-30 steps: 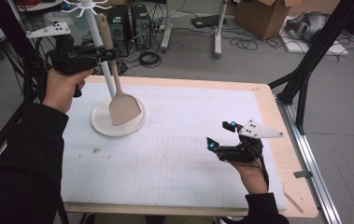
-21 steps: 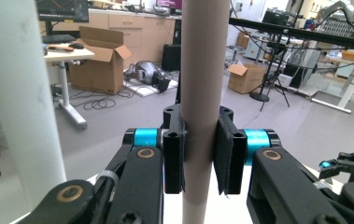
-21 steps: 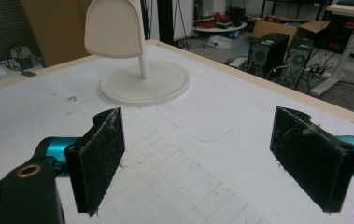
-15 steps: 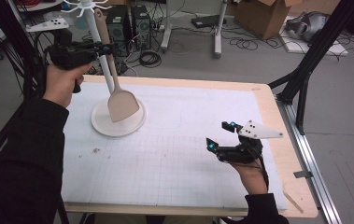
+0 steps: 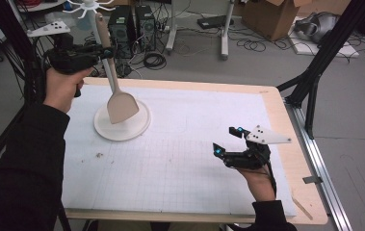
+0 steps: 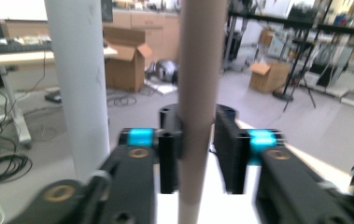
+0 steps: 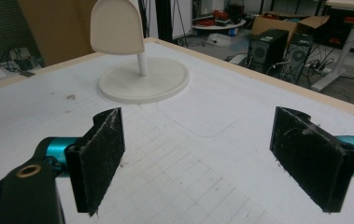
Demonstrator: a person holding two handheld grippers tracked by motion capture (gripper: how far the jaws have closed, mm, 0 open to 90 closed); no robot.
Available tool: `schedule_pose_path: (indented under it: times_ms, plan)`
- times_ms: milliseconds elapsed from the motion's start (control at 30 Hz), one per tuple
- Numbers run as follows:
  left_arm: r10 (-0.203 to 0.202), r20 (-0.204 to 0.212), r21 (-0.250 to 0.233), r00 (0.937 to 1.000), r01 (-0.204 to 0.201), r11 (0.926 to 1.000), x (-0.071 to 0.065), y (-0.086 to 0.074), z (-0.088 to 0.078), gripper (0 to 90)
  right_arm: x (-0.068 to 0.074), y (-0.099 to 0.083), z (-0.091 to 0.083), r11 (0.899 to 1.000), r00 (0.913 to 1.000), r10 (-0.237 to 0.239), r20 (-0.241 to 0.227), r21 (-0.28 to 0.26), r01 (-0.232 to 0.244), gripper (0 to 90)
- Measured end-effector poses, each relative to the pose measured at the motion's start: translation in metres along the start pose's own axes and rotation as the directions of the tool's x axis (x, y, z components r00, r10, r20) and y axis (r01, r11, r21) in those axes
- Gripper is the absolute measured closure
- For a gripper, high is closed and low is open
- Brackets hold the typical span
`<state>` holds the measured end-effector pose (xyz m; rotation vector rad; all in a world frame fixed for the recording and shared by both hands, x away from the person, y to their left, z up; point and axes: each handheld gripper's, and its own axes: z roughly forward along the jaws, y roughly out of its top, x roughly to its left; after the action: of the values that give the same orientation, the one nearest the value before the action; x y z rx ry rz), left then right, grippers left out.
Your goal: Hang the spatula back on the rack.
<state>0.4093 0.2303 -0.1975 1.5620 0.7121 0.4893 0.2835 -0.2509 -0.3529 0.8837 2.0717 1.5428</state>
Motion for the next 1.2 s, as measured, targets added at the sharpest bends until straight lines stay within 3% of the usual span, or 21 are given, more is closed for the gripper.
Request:
schedule_pose_path:
  times_ms: [33,67,267,400,567,733,933,1033,1100,1200]
  plan:
    - [-0.002,-0.023,-0.004,0.9997,0.002,1.0000,-0.002,-0.001,-0.002,56.0,0.000,-0.001,0.000,1.000,1.0000,0.001,0.002,-0.002,-0.001,16.8]
    - [-0.005,-0.020,-0.012,0.9998,0.005,0.9999,-0.004,-0.003,-0.004,49.9,-0.001,-0.001,0.001,1.000,1.0000,0.000,0.001,-0.005,0.000,16.8]
    - [0.043,-0.063,-0.047,0.9971,-0.046,0.9978,-0.013,-0.016,-0.023,41.5,0.000,-0.003,0.003,1.000,1.0000,0.000,0.001,-0.002,0.000,16.8]
    - [0.060,-0.061,-0.075,0.9963,-0.065,0.9951,-0.016,-0.032,-0.039,36.9,0.000,-0.004,0.003,1.000,1.0000,0.005,0.005,0.004,-0.005,16.8]
    - [0.081,-0.038,-0.133,0.9960,-0.086,0.9874,-0.020,-0.064,-0.058,26.9,-0.002,-0.009,0.005,1.000,0.9993,0.007,0.037,0.010,-0.007,16.8]
    - [0.068,-0.019,-0.123,0.9975,-0.070,0.9899,-0.029,-0.106,-0.072,15.9,-0.005,-0.017,0.006,0.999,0.9961,-0.003,0.088,0.041,-0.001,16.8]
    - [0.046,0.012,-0.096,0.9989,-0.045,0.9944,-0.040,-0.149,-0.078,16.1,-0.010,-0.030,0.002,0.999,0.9930,0.029,0.115,0.040,-0.033,16.8]
    - [0.089,0.015,-0.124,0.9959,-0.086,0.9885,-0.047,-0.171,-0.078,16.1,-0.012,-0.036,-0.001,0.999,0.9906,0.025,0.135,0.039,-0.030,16.8]
    - [0.093,0.016,-0.112,0.9956,-0.091,0.9896,-0.049,-0.185,-0.078,16.1,-0.013,-0.040,-0.004,0.999,0.9889,0.031,0.145,0.035,-0.036,16.8]
    - [0.067,0.016,-0.087,0.9976,-0.065,0.9941,-0.049,-0.202,-0.077,16.1,-0.013,-0.045,-0.007,0.999,0.9863,0.036,0.161,0.024,-0.041,16.8]
